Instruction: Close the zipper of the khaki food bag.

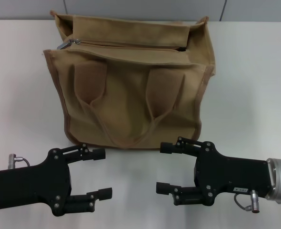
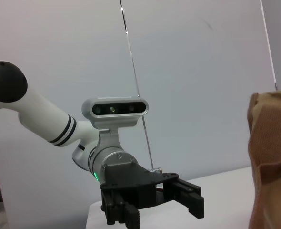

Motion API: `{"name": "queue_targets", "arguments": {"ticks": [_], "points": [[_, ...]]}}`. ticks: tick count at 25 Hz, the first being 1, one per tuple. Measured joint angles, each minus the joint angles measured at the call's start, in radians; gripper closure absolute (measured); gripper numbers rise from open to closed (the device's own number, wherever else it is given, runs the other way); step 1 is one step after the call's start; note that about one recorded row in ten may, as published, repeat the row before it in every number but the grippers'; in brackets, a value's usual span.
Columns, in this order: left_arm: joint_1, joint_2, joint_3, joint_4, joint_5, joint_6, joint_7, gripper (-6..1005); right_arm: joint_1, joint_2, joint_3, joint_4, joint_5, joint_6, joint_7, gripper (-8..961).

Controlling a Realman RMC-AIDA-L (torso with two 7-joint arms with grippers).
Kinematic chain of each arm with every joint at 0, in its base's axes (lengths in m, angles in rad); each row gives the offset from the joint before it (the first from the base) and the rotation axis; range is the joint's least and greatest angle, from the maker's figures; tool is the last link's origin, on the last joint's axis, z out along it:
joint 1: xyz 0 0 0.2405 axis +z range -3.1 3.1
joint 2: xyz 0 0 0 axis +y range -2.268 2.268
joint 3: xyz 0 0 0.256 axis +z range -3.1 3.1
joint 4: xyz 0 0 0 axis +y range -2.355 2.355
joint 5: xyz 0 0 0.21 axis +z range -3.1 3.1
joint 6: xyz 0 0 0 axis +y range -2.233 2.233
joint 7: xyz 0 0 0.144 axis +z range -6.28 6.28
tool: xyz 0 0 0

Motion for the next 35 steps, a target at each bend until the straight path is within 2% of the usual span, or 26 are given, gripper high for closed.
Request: {"name": "queue_targets", "arguments": {"ticks": [8, 12, 14, 15, 17, 18, 19, 20, 22, 24, 25, 29, 35], "points": [[0.000, -0.002, 0.000, -0.002, 0.000, 0.000, 0.001, 217, -0.001, 0.000, 0.000, 0.016, 0.000, 0.020, 0.000, 118], [0.008, -0.003, -0.032, -0.003, -0.008, -0.010, 0.016, 217, -0.005, 0.001, 0.000, 0.021, 0.000, 0.020, -0.001, 118], [0.016, -0.004, -0.100, -0.014, -0.011, -0.021, 0.037, 217, -0.007, 0.002, 0.000, 0.026, 0.000, 0.020, -0.001, 118], [0.018, -0.004, -0.202, -0.041, -0.012, -0.027, 0.054, 217, -0.008, 0.002, 0.000, 0.028, 0.000, 0.020, -0.001, 118], [0.020, -0.004, -0.342, -0.070, -0.012, -0.037, 0.062, 218, -0.009, 0.002, 0.000, 0.032, 0.000, 0.020, -0.004, 118], [0.020, -0.004, -0.342, -0.070, -0.012, -0.037, 0.062, 218, -0.009, 0.002, 0.000, 0.032, 0.000, 0.020, -0.004, 118], [0.023, -0.004, -0.484, -0.091, -0.013, -0.056, 0.064, 218, -0.010, 0.002, 0.000, 0.036, 0.000, 0.021, -0.013, 118], [0.023, -0.004, -0.484, -0.091, -0.013, -0.056, 0.064, 218, -0.010, 0.002, 0.000, 0.036, 0.000, 0.021, -0.013, 118], [0.023, -0.004, -0.614, -0.112, -0.014, -0.096, 0.065, 218, -0.012, 0.002, 0.000, 0.042, 0.000, 0.021, -0.024, 118], [0.007, -0.004, -0.695, -0.126, -0.014, -0.173, 0.065, 218, -0.014, 0.002, -0.001, 0.048, 0.000, 0.023, -0.028, 119], [0.007, -0.004, -0.695, -0.126, -0.014, -0.173, 0.065, 218, -0.014, 0.002, -0.001, 0.048, 0.000, 0.023, -0.028, 119], [-0.051, -0.007, -0.690, -0.157, -0.002, -0.314, 0.081, 218, -0.014, 0.002, -0.001, 0.051, 0.000, 0.026, -0.028, 119], [-0.097, -0.007, -0.687, -0.229, -0.003, -0.386, 0.150, 218, -0.016, 0.003, -0.002, 0.054, 0.000, 0.037, -0.028, 119]]}}
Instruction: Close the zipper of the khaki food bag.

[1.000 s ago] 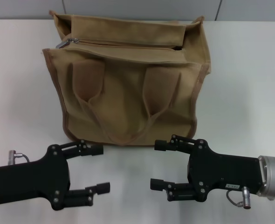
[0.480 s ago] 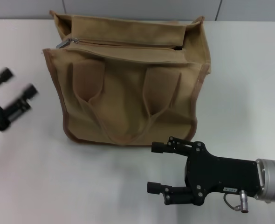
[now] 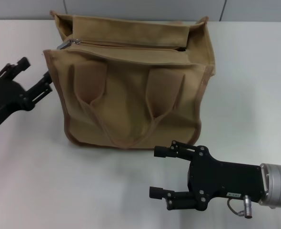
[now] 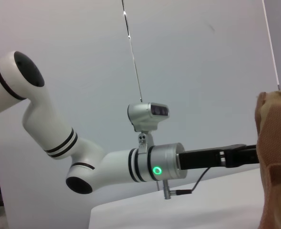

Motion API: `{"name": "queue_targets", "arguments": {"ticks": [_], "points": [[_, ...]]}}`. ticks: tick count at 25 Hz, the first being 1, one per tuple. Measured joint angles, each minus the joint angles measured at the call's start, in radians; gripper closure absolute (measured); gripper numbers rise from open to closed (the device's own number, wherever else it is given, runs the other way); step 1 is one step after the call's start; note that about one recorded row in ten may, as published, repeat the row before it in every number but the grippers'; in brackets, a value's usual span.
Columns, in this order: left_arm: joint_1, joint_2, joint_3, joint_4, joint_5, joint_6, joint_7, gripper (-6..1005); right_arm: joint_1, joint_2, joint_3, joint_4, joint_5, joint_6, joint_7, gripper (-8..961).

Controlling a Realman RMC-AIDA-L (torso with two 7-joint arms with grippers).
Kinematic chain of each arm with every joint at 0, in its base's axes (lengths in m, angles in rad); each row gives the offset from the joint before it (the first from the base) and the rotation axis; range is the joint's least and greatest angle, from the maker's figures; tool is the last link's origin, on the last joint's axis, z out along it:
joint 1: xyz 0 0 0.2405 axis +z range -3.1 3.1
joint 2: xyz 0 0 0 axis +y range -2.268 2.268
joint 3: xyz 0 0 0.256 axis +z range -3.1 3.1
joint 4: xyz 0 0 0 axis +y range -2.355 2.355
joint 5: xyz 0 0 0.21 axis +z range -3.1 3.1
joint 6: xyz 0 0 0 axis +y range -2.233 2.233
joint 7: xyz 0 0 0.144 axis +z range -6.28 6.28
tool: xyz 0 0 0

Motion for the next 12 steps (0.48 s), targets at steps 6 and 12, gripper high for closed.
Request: {"name": "queue_targets", "arguments": {"ticks": [6, 12], "points": [[-0.040, -0.001, -0.011, -0.042, -0.008, -0.014, 0.011, 218, -0.001, 0.000, 0.000, 0.006, 0.000, 0.007, 0.000, 119], [-0.060, -0.001, -0.040, -0.070, -0.037, -0.028, 0.011, 218, 0.002, 0.000, 0.000, 0.023, 0.000, 0.029, 0.000, 119]]}}
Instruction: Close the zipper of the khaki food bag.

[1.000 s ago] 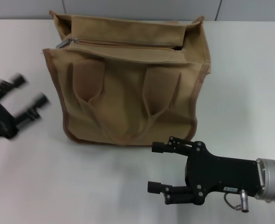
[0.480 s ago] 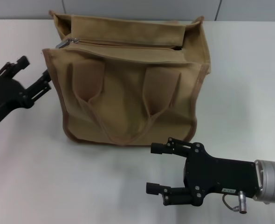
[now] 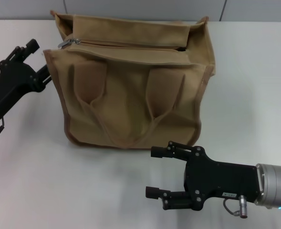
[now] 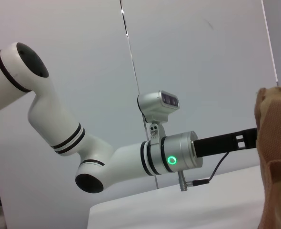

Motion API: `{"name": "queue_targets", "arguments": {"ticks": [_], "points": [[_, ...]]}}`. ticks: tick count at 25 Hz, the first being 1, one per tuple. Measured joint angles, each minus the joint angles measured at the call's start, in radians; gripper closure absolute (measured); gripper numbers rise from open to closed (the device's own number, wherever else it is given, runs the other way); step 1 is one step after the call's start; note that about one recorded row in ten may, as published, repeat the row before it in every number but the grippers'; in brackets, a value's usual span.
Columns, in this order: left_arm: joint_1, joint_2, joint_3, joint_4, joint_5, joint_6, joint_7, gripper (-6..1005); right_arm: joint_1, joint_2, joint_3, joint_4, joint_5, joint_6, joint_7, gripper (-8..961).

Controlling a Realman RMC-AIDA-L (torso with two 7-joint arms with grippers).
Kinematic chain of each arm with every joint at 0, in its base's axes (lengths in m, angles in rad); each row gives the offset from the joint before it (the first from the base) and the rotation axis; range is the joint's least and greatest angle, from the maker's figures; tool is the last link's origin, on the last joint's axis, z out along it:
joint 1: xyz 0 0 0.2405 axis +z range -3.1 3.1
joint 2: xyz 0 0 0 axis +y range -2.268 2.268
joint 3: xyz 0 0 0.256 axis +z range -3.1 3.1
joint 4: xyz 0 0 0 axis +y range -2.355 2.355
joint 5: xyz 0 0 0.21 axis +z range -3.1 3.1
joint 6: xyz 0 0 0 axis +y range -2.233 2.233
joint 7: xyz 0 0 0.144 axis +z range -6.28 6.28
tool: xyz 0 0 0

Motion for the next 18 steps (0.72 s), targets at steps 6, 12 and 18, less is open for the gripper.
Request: {"name": "queue_targets", "arguments": {"ticks": [6, 12, 18], "points": [[-0.003, 0.001, 0.002, -0.020, -0.020, 0.018, -0.010, 219, 0.002, 0.000, 0.000, 0.002, 0.000, 0.006, 0.000, 119], [0.005, 0.005, 0.042, 0.002, -0.014, 0.020, -0.020, 219, 0.003, 0.000, 0.000, 0.002, 0.000, 0.007, 0.000, 119], [0.019, 0.008, 0.112, 0.102, -0.013, 0.021, -0.082, 219, 0.006, 0.000, 0.000, 0.005, 0.001, 0.023, 0.000, 119]]}}
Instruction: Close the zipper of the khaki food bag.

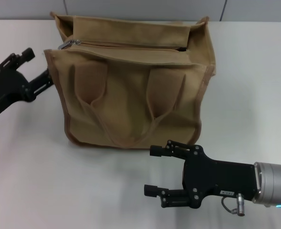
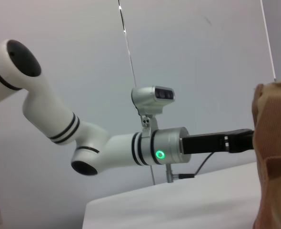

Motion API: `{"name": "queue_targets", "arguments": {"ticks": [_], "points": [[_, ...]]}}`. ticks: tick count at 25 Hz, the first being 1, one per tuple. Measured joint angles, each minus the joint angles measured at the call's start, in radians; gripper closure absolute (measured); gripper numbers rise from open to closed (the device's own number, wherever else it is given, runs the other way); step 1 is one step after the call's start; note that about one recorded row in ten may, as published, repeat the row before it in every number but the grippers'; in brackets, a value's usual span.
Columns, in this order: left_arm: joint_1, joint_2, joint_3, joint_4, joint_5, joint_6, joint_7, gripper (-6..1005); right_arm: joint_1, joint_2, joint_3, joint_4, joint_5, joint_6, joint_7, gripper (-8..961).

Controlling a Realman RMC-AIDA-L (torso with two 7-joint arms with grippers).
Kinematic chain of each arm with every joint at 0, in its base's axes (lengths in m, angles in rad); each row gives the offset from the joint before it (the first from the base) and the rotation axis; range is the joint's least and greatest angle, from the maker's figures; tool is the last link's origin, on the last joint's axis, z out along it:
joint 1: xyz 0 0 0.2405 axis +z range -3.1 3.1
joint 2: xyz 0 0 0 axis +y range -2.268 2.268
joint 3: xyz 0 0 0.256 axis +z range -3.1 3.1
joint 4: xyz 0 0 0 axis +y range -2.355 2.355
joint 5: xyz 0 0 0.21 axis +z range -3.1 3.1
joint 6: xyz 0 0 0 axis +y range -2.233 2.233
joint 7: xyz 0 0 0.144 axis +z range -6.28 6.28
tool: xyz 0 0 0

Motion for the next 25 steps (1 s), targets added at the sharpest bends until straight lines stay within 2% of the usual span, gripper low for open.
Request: {"name": "queue_targets", "arguments": {"ticks": [2, 3, 4, 7, 11, 14, 25], "points": [[0.005, 0.000, 0.022, 0.026, 0.000, -0.001, -0.009, 219, 0.001, 0.000, 0.000, 0.005, 0.000, 0.012, 0.000, 120], [0.019, 0.002, 0.097, 0.073, 0.001, -0.002, -0.014, 219, 0.001, 0.000, 0.000, 0.008, 0.000, 0.018, 0.000, 120], [0.021, 0.001, 0.131, 0.080, 0.000, -0.001, -0.015, 219, 0.002, 0.000, 0.000, 0.016, 0.000, 0.028, 0.000, 120], [0.010, -0.005, 0.153, 0.064, -0.011, -0.014, -0.005, 219, 0.003, 0.000, 0.000, 0.022, -0.001, 0.034, 0.000, 120], [-0.004, -0.007, 0.149, 0.041, -0.034, -0.027, -0.003, 219, 0.004, 0.000, 0.000, 0.024, -0.001, 0.036, 0.000, 120], [-0.020, -0.007, 0.147, -0.022, -0.190, -0.026, -0.010, 219, -0.002, 0.000, 0.000, 0.025, -0.002, 0.041, 0.000, 120], [-0.006, -0.007, 0.158, -0.038, -0.215, 0.029, -0.016, 220, -0.015, 0.001, 0.002, 0.029, 0.000, 0.051, -0.006, 120]]}}
